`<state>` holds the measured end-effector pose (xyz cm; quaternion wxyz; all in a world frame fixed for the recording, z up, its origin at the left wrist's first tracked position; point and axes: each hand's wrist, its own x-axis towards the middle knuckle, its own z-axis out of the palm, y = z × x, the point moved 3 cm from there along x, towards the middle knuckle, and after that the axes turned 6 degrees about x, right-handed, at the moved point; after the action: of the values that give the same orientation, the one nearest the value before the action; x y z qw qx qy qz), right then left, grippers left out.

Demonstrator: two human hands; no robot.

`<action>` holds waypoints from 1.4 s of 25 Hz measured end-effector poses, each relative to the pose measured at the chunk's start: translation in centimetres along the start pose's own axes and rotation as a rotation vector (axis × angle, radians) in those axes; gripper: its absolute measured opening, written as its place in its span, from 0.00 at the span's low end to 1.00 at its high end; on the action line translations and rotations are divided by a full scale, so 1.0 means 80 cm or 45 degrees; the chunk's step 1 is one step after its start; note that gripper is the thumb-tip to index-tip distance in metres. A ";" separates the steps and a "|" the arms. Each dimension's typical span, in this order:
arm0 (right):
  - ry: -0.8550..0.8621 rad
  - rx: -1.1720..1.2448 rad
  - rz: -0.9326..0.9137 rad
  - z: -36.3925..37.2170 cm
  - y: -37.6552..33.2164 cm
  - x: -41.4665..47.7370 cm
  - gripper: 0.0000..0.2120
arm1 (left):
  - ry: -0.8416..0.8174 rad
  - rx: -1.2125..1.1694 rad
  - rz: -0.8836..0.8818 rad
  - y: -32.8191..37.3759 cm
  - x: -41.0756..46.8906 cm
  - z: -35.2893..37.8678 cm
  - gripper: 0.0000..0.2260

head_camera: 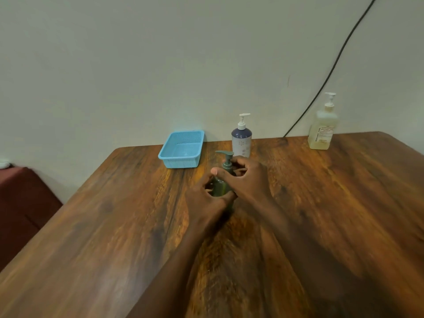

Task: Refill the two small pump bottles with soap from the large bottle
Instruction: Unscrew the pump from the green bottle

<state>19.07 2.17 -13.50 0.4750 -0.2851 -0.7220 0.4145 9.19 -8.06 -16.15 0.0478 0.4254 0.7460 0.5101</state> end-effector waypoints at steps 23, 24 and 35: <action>-0.448 -0.016 -0.050 -0.014 -0.017 0.002 0.13 | -0.030 -0.260 0.038 -0.032 -0.012 -0.004 0.25; -0.437 -0.032 -0.023 -0.012 -0.018 0.002 0.17 | 0.020 -0.224 0.075 -0.027 -0.013 -0.004 0.27; -0.330 0.065 0.051 -0.007 -0.022 0.002 0.29 | 0.132 -0.152 0.179 -0.021 -0.021 0.003 0.30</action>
<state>19.50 1.63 -11.81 0.3765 -0.2312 -0.7606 0.4757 9.39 -9.29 -18.23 -0.0015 0.4459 0.6841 0.5773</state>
